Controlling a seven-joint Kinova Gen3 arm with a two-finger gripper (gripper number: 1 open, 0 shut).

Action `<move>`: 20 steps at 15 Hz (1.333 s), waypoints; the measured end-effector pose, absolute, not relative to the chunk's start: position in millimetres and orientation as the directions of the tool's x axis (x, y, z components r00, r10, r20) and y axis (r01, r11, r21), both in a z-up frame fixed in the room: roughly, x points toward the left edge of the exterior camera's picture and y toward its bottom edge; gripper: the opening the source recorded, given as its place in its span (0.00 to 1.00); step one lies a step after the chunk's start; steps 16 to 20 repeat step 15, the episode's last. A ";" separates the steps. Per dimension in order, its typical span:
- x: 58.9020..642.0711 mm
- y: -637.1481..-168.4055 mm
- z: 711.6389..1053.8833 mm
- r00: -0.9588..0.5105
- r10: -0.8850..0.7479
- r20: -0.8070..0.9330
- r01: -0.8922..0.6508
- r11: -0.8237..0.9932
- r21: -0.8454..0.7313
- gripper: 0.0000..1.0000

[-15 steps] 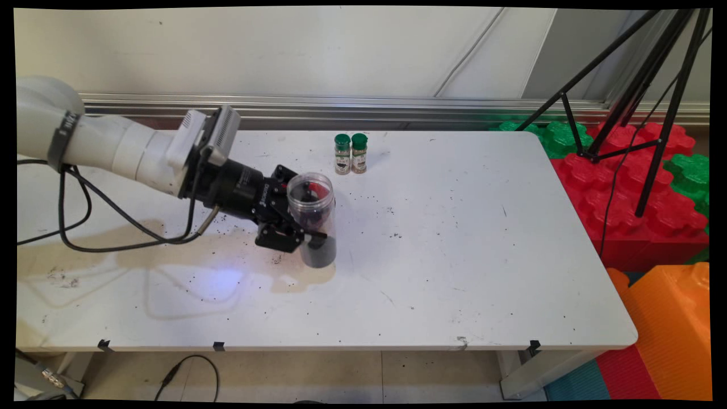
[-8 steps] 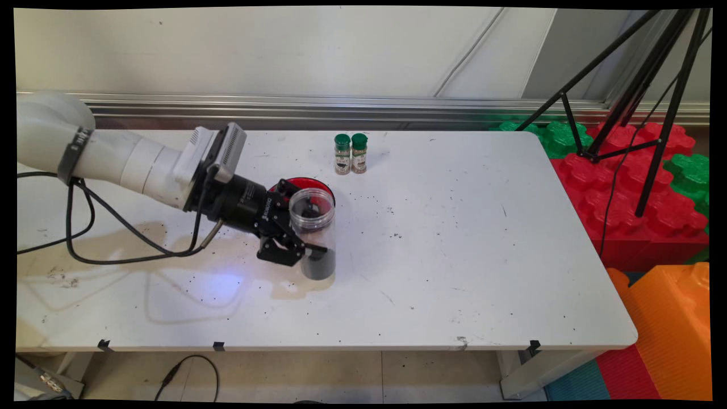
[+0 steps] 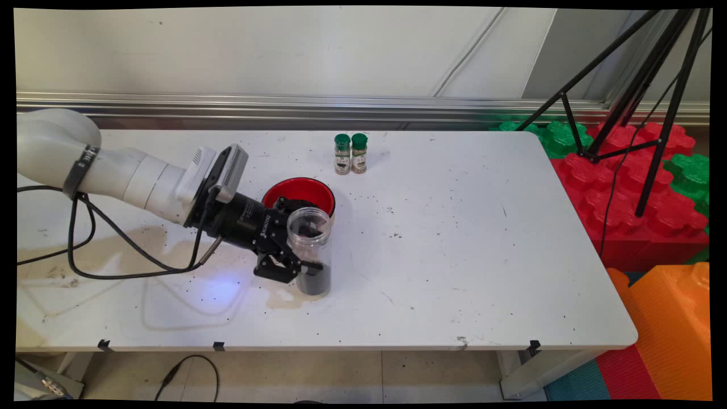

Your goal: Place the picked object on the table

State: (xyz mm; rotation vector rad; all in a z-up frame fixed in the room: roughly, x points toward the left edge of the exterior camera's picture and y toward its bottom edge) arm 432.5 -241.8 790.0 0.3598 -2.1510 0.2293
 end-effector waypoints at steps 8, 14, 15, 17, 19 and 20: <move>437.1 -236.5 776.0 -0.560 -0.166 0.811 -0.321 0.947 -0.028 0.00; 442.0 -234.7 768.4 -0.576 -0.162 0.802 -0.314 0.949 -0.034 1.00; 442.7 -234.5 767.7 -0.577 -0.162 0.801 -0.314 0.949 -0.034 1.00; 442.7 -234.5 767.7 -0.577 -0.162 0.801 -0.314 0.949 -0.034 1.00; 442.7 -234.5 767.7 -0.577 -0.162 0.801 -0.314 0.949 -0.034 1.00; 442.7 -234.5 767.7 -0.577 -0.162 0.801 -0.314 0.949 -0.034 1.00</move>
